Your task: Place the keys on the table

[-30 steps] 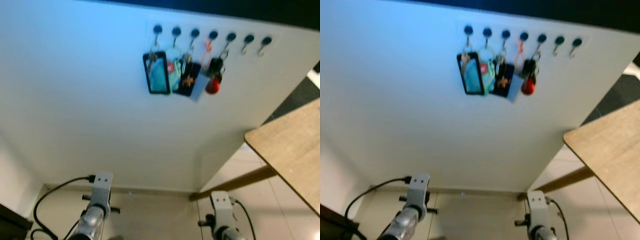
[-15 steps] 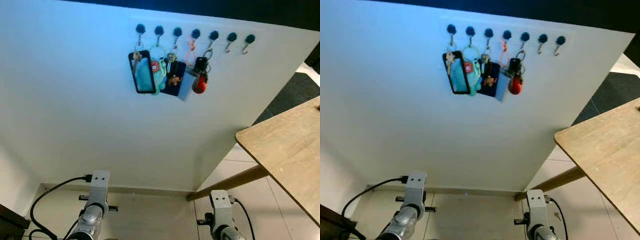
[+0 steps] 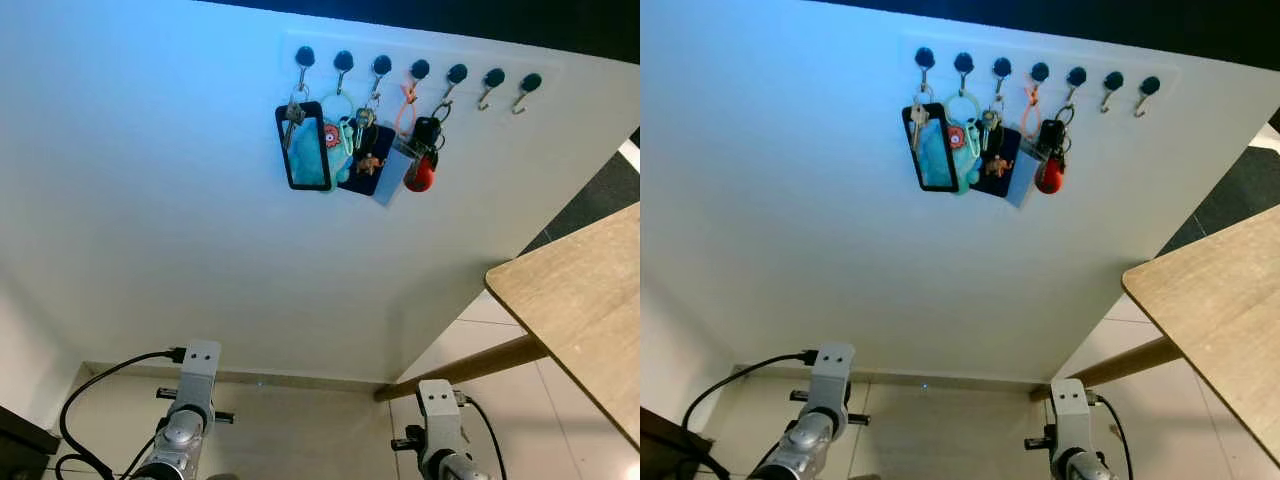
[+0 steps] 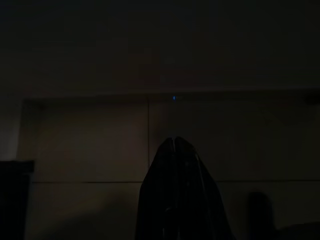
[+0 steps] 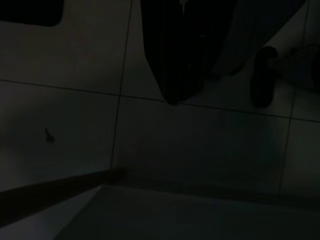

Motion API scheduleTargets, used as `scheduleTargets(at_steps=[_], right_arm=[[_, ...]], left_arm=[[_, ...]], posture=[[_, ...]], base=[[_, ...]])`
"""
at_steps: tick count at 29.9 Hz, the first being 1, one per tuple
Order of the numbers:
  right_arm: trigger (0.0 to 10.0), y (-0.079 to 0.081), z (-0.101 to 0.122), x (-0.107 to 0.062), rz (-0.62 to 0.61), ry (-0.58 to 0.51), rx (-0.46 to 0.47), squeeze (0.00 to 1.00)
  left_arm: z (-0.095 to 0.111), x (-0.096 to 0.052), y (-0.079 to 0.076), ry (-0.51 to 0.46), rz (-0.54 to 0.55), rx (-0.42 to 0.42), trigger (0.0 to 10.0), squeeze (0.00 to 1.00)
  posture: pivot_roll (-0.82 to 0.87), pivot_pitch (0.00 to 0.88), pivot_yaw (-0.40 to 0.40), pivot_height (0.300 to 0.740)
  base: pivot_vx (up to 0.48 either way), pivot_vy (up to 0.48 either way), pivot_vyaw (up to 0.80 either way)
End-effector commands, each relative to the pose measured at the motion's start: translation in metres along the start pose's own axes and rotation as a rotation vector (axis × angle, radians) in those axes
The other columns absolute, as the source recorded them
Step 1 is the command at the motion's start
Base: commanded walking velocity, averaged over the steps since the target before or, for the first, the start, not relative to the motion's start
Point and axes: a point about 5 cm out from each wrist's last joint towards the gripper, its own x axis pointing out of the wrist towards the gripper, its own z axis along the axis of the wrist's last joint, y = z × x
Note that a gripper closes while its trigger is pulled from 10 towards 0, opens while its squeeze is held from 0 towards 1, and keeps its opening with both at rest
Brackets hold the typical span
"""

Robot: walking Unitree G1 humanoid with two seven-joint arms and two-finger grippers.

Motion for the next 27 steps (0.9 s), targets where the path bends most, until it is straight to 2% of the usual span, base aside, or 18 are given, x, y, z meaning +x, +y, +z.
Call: scheduleTargets(at_steps=[1, 6, 10, 12, 13, 16, 19, 20, 22, 23, 24, 25, 27], right_arm=[[10.0, -0.006, -0.005, -0.003, -0.019, 0.01, 0.006, 0.0], [10.0, -0.006, -0.005, -0.003, -0.02, 0.006, 0.004, 0.0], [10.0, -0.006, 0.005, -0.001, -0.01, -0.041, -0.023, 0.0], [10.0, -0.005, 0.018, 0.001, -0.002, -0.1, -0.055, 0.0], [10.0, -0.004, 0.033, 0.003, 0.0, -0.166, -0.09, 0.0], [10.0, -0.004, 0.038, 0.004, 0.001, -0.191, -0.104, 0.0], [10.0, 0.005, 0.075, 0.004, 0.034, -0.376, -0.231, 0.0], [10.0, 0.005, 0.075, 0.004, 0.034, -0.376, -0.231, 0.0], [10.0, 0.016, 0.105, 0.0, 0.051, -0.54, -0.34, 0.0], [10.0, 0.023, 0.124, -0.005, 0.073, -0.654, -0.367, 0.0], [10.0, 0.023, 0.124, -0.005, 0.073, -0.654, -0.367, 0.0], [10.0, 0.027, 0.135, -0.01, 0.088, -0.725, -0.378, 0.0], [10.0, 0.031, 0.17, -0.027, 0.074, -0.935, -0.335, 0.0]], left_arm=[[-0.004, -0.001, -0.001, 0.024, 0.003, -0.024, 10.0, 0.0], [0.005, 0.002, -0.002, -0.012, 0.001, -0.031, 10.0, 0.0], [0.017, 0.005, 0.001, -0.06, 0.031, -0.051, 10.0, 0.0], [0.027, 0.007, 0.003, -0.099, 0.037, -0.061, 10.0, 0.0], [0.036, 0.008, 0.004, -0.141, 0.031, -0.061, 10.0, 0.0], [0.04, 0.009, 0.004, -0.159, 0.027, -0.06, 10.0, 0.0], [0.059, 0.008, -0.005, -0.281, -0.089, 0.003, 10.0, 0.0], [0.059, 0.008, -0.005, -0.281, -0.089, 0.003, 10.0, 0.0], [0.072, 0.004, -0.015, -0.379, -0.192, 0.066, 10.0, 0.0], [0.08, 0.0, -0.02, -0.448, -0.234, 0.114, 10.0, 0.0], [0.08, 0.0, -0.02, -0.448, -0.234, 0.114, 10.0, 0.0], [0.085, -0.003, -0.023, -0.491, -0.256, 0.144, 10.0, 0.0], [0.102, -0.011, -0.029, -0.606, -0.301, 0.126, 10.0, 0.0]], posture=[[0.07, 0.012, -0.088, 0.74], [0.07, 0.012, -0.087, 0.74], [0.08, 0.018, -0.087, 0.74], [0.08, 0.026, -0.082, 0.74], [0.08, 0.026, -0.082, 0.74], [0.08, 0.026, -0.082, 0.74], [0.07, 0.034, -0.077, 0.74], [0.07, 0.034, -0.077, 0.74], [0.07, 0.036, -0.075, 0.74], [0.07, 0.04, -0.074, 0.74], [0.07, 0.04, -0.074, 0.74], [0.07, 0.04, -0.074, 0.74], [0.07, 0.047, -0.073, 0.74]], base=[[0.0, 0.0, 0.0], [0.0, 0.0, 0.0], [0.0, 0.0, 0.0], [0.0, 0.0, 0.0], [0.0, 0.0, 0.0], [0.0, 0.0, 0.0], [0.0, 0.0, 0.0], [0.0, 0.0, 0.0], [0.0, 0.0, 0.0], [0.0, 0.0, 0.0], [0.0, 0.0, 0.0], [0.0, 0.0, 0.0], [0.0, 0.0, 0.0]])
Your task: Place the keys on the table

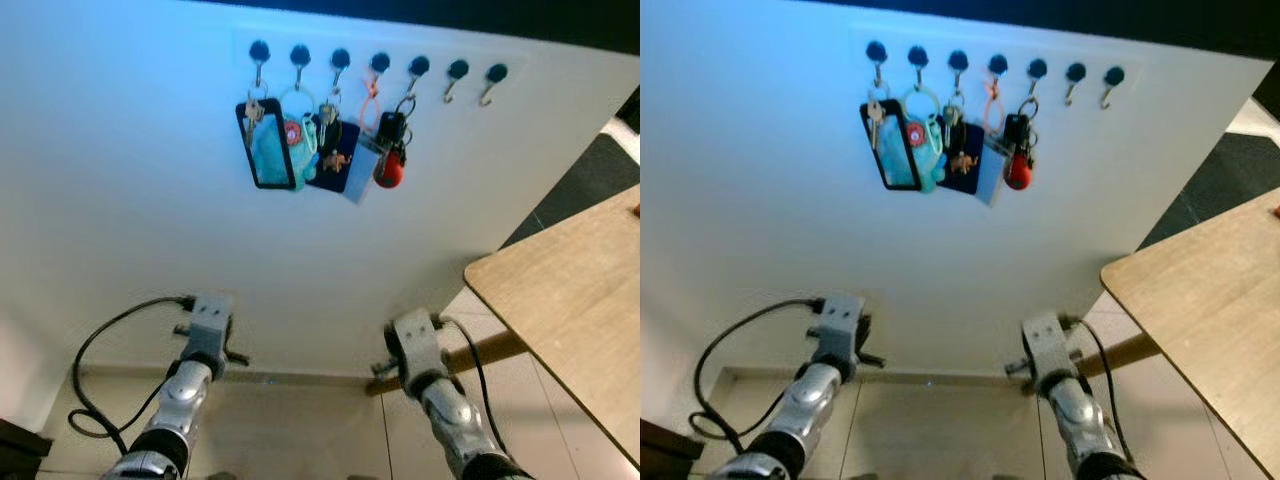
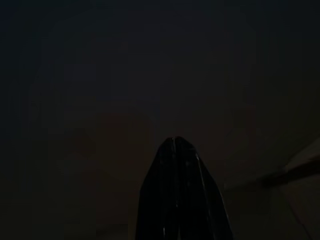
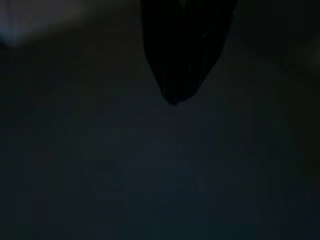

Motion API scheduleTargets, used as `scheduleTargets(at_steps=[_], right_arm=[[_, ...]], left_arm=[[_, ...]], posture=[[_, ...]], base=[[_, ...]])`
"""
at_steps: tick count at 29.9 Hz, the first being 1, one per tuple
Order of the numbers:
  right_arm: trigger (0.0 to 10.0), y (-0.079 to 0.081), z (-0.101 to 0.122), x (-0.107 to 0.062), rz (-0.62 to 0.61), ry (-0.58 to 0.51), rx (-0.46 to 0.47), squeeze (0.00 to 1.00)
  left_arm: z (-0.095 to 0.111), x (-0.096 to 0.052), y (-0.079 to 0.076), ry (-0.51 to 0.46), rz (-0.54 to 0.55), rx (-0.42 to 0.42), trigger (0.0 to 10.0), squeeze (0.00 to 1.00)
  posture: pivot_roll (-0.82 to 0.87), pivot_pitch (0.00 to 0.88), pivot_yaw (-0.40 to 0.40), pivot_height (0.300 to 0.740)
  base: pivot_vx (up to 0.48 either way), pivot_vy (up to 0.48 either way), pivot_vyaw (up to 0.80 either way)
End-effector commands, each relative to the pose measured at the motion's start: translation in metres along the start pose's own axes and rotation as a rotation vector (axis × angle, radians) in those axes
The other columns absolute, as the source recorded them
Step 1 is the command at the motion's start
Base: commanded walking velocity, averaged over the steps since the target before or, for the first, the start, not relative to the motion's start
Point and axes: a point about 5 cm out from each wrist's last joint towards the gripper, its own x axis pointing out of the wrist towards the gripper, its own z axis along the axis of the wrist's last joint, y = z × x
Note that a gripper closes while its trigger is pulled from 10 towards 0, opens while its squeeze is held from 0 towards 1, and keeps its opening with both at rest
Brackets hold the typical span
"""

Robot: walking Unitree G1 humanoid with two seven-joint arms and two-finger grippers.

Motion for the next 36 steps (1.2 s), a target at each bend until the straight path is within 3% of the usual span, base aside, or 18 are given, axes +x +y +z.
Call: scheduleTargets(at_steps=[1, 3, 5, 10, 11, 12, 13, 14, 20, 21, 22, 23, 28, 36], right_arm=[[10.0, -0.015, 0.037, 0.009, -0.087, -0.211, 0.007, 0.0], [10.0, -0.025, 0.063, 0.013, -0.15, -0.335, -0.006, 0.0], [10.0, -0.025, 0.063, 0.013, -0.15, -0.335, -0.006, 0.0], [10.0, -0.042, 0.101, 0.014, -0.255, -0.506, -0.026, 0.0], [10.0, -0.049, 0.117, 0.013, -0.287, -0.571, -0.033, 0.21], [10.0, -0.049, 0.117, 0.013, -0.287, -0.571, -0.033, 0.21], [10.0, -0.053, 0.126, 0.013, -0.305, -0.602, -0.03, 1.0], [10.0, -0.057, 0.139, 0.013, -0.31, -0.637, -0.018, 1.0], [10.0, -0.061, 0.152, 0.02, -0.283, -0.624, -0.054, 1.0], [10.0, -0.064, 0.155, 0.021, -0.275, -0.618, -0.051, 0.18], [10.0, -0.064, 0.155, 0.021, -0.275, -0.618, -0.051, 0.18], [10.0, -0.066, 0.156, 0.022, -0.27, -0.615, -0.047, 0.0], [10.0, -0.077, 0.171, 0.03, -0.223, -0.617, 0.056, 0.0], [10.0, -0.068, 0.183, 0.034, -0.056, -0.627, 0.087, 0.0]], left_arm=[[0.019, 0.001, -0.008, -0.118, -0.039, -0.014, 10.0, 0.0], [0.034, 0.002, -0.008, -0.197, -0.04, -0.011, 10.0, 0.0], [0.034, 0.002, -0.008, -0.197, -0.04, -0.011, 10.0, 0.0], [0.062, 0.001, -0.013, -0.33, -0.057, -0.013, 10.0, 0.0], [0.073, 0.0, -0.019, -0.372, -0.085, -0.019, 10.0, 0.0], [0.073, 0.0, -0.019, -0.372, -0.085, -0.019, 10.0, 0.0], [0.08, -0.001, -0.024, -0.395, -0.106, -0.019, 10.0, 0.0], [0.092, -0.005, -0.033, -0.438, -0.147, -0.022, 10.0, 0.0], [0.113, -0.011, -0.045, -0.506, -0.201, -0.02, 10.0, 0.0], [0.118, -0.011, -0.048, -0.521, -0.213, -0.019, 10.0, 0.0], [0.118, -0.011, -0.048, -0.521, -0.213, -0.019, 10.0, 0.0], [0.121, -0.012, -0.05, -0.53, -0.22, -0.018, 10.0, 0.0], [0.138, -0.012, -0.052, -0.58, -0.231, 0.015, 10.0, 0.0], [0.153, -0.015, -0.046, -0.613, -0.203, 0.022, 10.0, 0.0]], posture=[[0.07, 0.048, -0.072, 0.74], [0.07, 0.049, -0.072, 0.74], [0.07, 0.049, -0.072, 0.74], [0.07, 0.051, -0.071, 0.74], [0.07, 0.051, -0.069, 0.74], [0.07, 0.051, -0.069, 0.74], [0.06, 0.052, -0.067, 0.74], [0.06, 0.052, -0.067, 0.74], [0.06, 0.053, -0.066, 0.74], [0.07, 0.056, -0.068, 0.74], [0.07, 0.056, -0.068, 0.74], [0.07, 0.056, -0.068, 0.74], [0.07, 0.057, -0.067, 0.74], [0.07, 0.058, -0.068, 0.74]], base=[[0.0, 0.0, 0.0], [0.0, 0.0, 0.0], [0.0, 0.0, 0.0], [0.0, 0.0, 0.0], [0.0, 0.0, 0.0], [0.0, 0.0, 0.0], [0.0, 0.0, 0.0], [0.0, 0.0, 0.0], [0.0, 0.0, 0.0], [0.0, 0.0, 0.0], [0.0, 0.0, 0.0], [0.0, 0.0, 0.0], [0.0, 0.0, 0.0], [0.0, 0.0, 0.0]])
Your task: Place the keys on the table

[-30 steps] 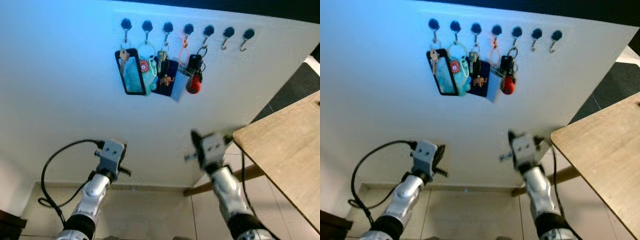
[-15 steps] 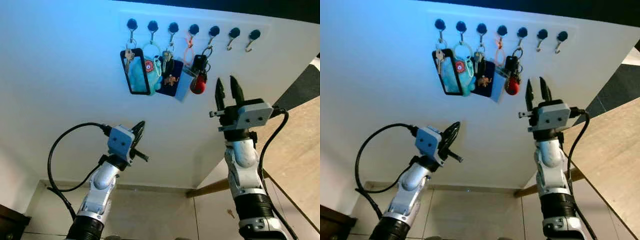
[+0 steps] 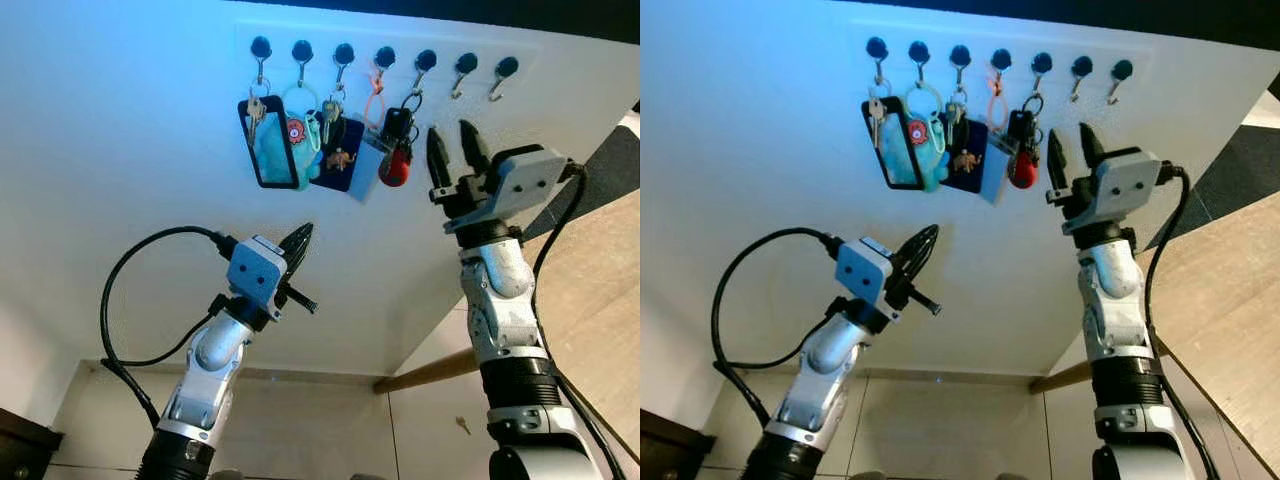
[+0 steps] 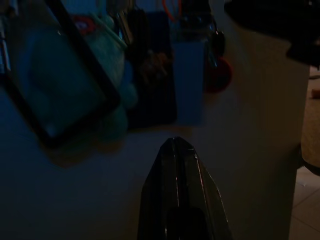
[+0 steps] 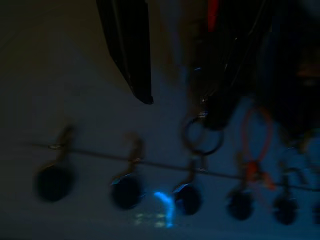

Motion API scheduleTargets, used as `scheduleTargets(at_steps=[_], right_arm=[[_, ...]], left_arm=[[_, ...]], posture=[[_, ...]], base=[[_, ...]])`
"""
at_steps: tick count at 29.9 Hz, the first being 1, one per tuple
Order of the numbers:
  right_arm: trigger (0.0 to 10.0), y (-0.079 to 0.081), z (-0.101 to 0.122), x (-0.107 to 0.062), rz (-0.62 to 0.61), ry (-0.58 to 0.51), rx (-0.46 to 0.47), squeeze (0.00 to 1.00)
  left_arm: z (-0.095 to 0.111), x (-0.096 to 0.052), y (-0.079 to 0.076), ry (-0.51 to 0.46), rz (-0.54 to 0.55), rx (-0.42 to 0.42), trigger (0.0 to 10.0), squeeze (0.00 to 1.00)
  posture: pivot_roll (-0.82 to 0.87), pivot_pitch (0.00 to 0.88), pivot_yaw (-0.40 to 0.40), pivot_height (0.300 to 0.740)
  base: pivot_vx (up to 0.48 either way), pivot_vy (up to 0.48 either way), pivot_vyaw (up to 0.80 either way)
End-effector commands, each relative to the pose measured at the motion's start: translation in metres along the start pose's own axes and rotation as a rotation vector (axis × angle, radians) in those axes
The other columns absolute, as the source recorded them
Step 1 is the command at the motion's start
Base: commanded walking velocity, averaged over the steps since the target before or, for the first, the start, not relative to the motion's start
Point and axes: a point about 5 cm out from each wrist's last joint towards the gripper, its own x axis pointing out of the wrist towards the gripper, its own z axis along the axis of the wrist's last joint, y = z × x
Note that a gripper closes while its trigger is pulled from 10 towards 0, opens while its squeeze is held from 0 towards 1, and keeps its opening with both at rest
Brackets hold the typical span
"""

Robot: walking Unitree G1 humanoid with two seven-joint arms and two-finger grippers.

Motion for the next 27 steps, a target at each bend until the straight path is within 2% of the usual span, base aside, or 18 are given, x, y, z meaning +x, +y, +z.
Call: scheduleTargets(at_steps=[1, 2, 3, 4, 5, 6, 8, 9, 10, 11, 12, 19, 27], right_arm=[[10.0, 0.001, 0.007, 0.003, 0.04, -0.018, 0.013, 0.0], [10.0, 0.001, 0.007, 0.003, 0.04, -0.018, 0.013, 0.0], [10.0, 0.002, 0.008, 0.004, 0.045, -0.021, 0.018, 0.1], [10.0, 0.002, 0.008, 0.004, 0.045, -0.021, 0.018, 0.1], [10.0, 0.003, 0.009, 0.004, 0.053, -0.022, 0.032, 0.85], [10.0, 0.004, 0.009, 0.005, 0.061, -0.019, 0.03, 1.0], [10.0, 0.005, 0.01, 0.005, 0.067, -0.016, 0.03, 1.0], [10.0, 0.005, 0.01, 0.006, 0.071, -0.012, 0.029, 0.88], [10.0, 0.005, 0.009, 0.007, 0.072, -0.003, 0.024, 0.18], [10.0, 0.005, 0.009, 0.007, 0.072, -0.003, 0.024, 0.18], [10.0, 0.005, 0.008, 0.008, 0.07, 0.007, 0.022, 0.0], [10.0, 0.003, 0.003, 0.014, 0.072, 0.053, -0.006, 0.0], [10.0, 0.003, 0.001, 0.02, 0.03, 0.057, -0.028, 0.0]], left_arm=[[0.006, 0.004, -0.001, -0.011, 0.002, -0.004, 10.0, 0.0], [0.006, 0.004, -0.001, -0.011, 0.002, -0.004, 10.0, 0.0], [0.008, 0.004, -0.001, -0.014, 0.0, -0.004, 10.0, 0.0], [0.008, 0.004, -0.001, -0.014, 0.0, -0.004, 10.0, 0.0], [0.01, 0.005, -0.003, -0.017, -0.006, -0.003, 10.0, 0.0], [0.01, 0.005, -0.004, -0.02, -0.008, -0.003, 10.0, 0.0], [0.011, 0.005, -0.004, -0.022, -0.009, -0.003, 10.0, 0.0], [0.012, 0.006, -0.005, -0.028, -0.008, 0.0, 10.0, 0.0], [0.013, 0.006, -0.005, -0.033, -0.008, 0.002, 10.0, 0.0], [0.013, 0.006, -0.005, -0.033, -0.008, 0.002, 10.0, 0.0], [0.014, 0.006, -0.006, -0.034, -0.008, 0.003, 10.0, 0.0], [0.016, 0.008, -0.006, -0.038, -0.02, 0.005, 10.0, 0.0], [0.017, 0.009, -0.007, -0.038, -0.024, 0.008, 10.0, 0.0]], posture=[[0.07, 0.058, -0.068, 0.74], [0.07, 0.058, -0.068, 0.74], [0.07, 0.058, -0.068, 0.74], [0.07, 0.058, -0.068, 0.74], [0.07, 0.053, -0.071, 0.74], [0.07, 0.05, -0.072, 0.74], [0.07, 0.05, -0.072, 0.74], [0.07, 0.047, -0.072, 0.74], [0.07, 0.047, -0.072, 0.74], [0.07, 0.047, -0.072, 0.74], [0.07, 0.043, -0.071, 0.74], [0.06, 0.038, -0.065, 0.74], [0.07, 0.038, -0.067, 0.74]], base=[[0.0, 0.0, 0.0], [0.0, 0.0, 0.0], [0.0, 0.0, 0.0], [0.0, 0.0, 0.0], [0.0, 0.0, 0.0], [0.0, 0.0, 0.0], [0.0, 0.0, 0.0], [0.0, 0.0, 0.0], [0.0, 0.0, 0.0], [0.0, 0.0, 0.0], [0.0, 0.0, 0.0], [0.0, 0.0, 0.0], [0.0, 0.0, 0.0]])
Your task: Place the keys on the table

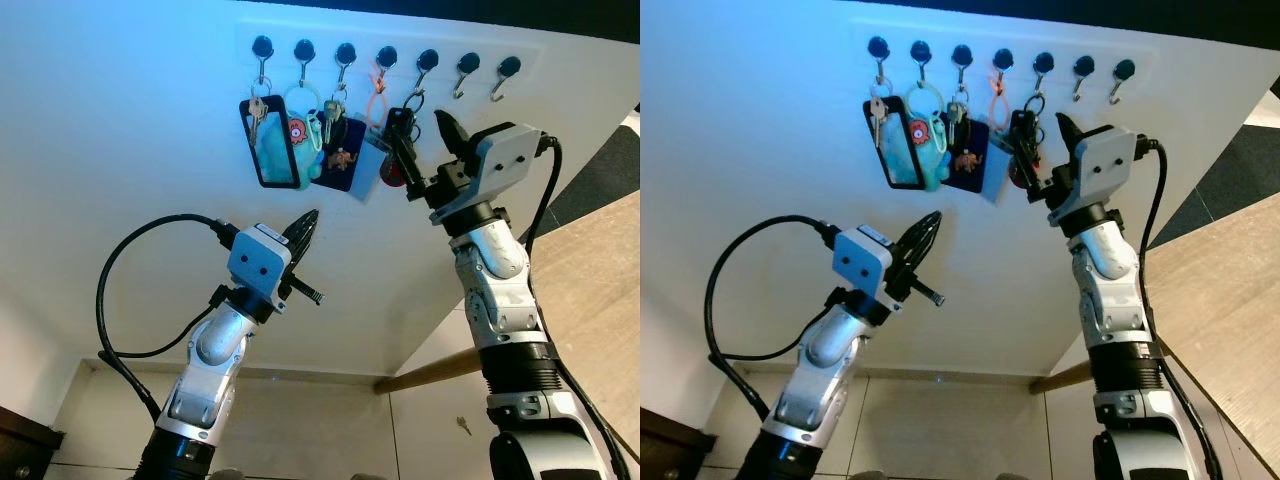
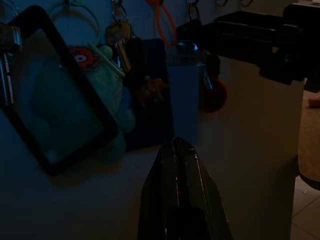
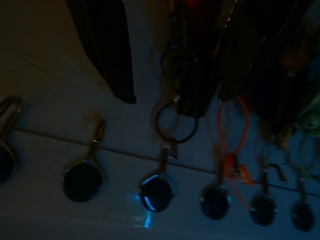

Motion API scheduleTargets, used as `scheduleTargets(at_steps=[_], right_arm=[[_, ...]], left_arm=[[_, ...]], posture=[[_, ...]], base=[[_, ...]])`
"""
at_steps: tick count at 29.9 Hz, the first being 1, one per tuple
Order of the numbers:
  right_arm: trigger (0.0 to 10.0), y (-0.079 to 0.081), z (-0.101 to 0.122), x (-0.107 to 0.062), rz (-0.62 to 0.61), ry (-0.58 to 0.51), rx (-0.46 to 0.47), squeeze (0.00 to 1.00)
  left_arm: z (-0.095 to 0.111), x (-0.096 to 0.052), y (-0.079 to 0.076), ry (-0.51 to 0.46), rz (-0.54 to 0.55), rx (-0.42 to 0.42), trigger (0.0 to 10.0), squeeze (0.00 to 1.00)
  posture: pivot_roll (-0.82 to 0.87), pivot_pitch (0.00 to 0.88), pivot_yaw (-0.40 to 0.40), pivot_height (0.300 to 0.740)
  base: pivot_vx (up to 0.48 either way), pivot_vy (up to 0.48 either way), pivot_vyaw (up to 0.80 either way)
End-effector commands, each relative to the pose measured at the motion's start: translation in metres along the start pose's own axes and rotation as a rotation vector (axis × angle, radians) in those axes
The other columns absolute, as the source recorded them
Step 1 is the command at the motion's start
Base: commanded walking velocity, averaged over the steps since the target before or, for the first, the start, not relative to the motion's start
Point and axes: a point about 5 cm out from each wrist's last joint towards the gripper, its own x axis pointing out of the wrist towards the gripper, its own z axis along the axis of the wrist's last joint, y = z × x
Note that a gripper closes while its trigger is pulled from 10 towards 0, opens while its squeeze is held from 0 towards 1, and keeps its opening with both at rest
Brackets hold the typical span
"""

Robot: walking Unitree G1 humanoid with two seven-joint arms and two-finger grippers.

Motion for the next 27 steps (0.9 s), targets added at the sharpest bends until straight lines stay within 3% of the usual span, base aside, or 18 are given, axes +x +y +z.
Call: scheduleTargets(at_steps=[1, 6, 7, 8, 9, 14, 15, 21, 22, 24, 27], right_arm=[[10.0, -0.0019, -0.0024, 0.0007, -0.019, 0.013, -0.01, 0.0], [10.0, 0.0014, -0.0038, 0.0021, -0.022, 0.014, 0.007, 0.0], [3.2, 0.0037, -0.0041, 0.0026, -0.017, 0.013, 0.022, 0.0], [3.2, 0.0037, -0.0041, 0.0026, -0.017, 0.013, 0.022, 0.0], [0.0, 0.0065, -0.0042, 0.004, -0.007, 0.009, 0.043, 0.0], [0.0, 0.0063, -0.0036, 0.0048, -0.013, 0.005, 0.047, 0.0], [1.5, 0.0054, -0.0022, 0.0048, -0.024, -0.005, 0.05, 0.0], [1.4, 0.0053, -0.0016, 0.0048, -0.029, -0.011, 0.05, 0.0], [0.6, 0.0052, -0.0012, 0.0047, -0.031, -0.013, 0.051, 0.0], [0.0, 0.0044, -0.0004, 0.0044, -0.035, -0.018, 0.054, 0.0], [0.0, 0.0039, 0.0005, 0.0044, -0.037, -0.023, 0.055, 0.0]], left_arm=[[0.0031, 0.0031, -0.0034, -0.009, -0.011, 0.004, 10.0, 0.0], [0.0032, 0.0026, -0.004, -0.009, -0.011, 0.004, 10.0, 0.0], [0.0033, 0.0026, -0.0041, -0.01, -0.011, 0.004, 10.0, 0.0], [0.0033, 0.0026, -0.0041, -0.01, -0.011, 0.004, 10.0, 0.0], [0.0037, 0.0028, -0.0036, -0.012, -0.011, 0.005, 10.0, 0.0], [0.0037, 0.0029, -0.003, -0.011, -0.011, 0.007, 10.0, 0.0], [0.0036, 0.0029, -0.003, -0.009, -0.015, 0.011, 10.0, 0.0], [0.0039, 0.0031, -0.0032, -0.009, -0.016, 0.012, 10.0, 0.0], [0.004, 0.0031, -0.0033, -0.009, -0.017, 0.012, 10.0, 0.0], [0.0041, 0.0032, -0.0036, -0.009, -0.019, 0.012, 10.0, 0.0], [0.0044, 0.0033, -0.0036, -0.01, -0.02, 0.013, 10.0, 0.0]], posture=[[0.07, 0.038, -0.067, 0.74], [0.07, 0.039, -0.066, 0.74], [0.07, 0.038, -0.066, 0.74], [0.07, 0.038, -0.066, 0.74], [0.07, 0.039, -0.066, 0.74], [0.07, 0.038, -0.064, 0.74], [0.07, 0.038, -0.064, 0.74], [0.07, 0.037, -0.063, 0.74], [0.07, 0.038, -0.062, 0.74], [0.07, 0.038, -0.062, 0.74], [0.07, 0.042, -0.062, 0.74]], base=[[0.0, 0.0, 0.0], [0.0, 0.0, 0.0], [0.0, 0.0, 0.0], [0.0, 0.0, 0.0], [0.0, 0.0, 0.0], [0.0, 0.0, 0.0], [0.0, 0.0, 0.0], [0.0, 0.0, 0.0], [0.0, 0.0, 0.0], [0.0, 0.0, 0.0], [0.0, 0.0, 0.0]])
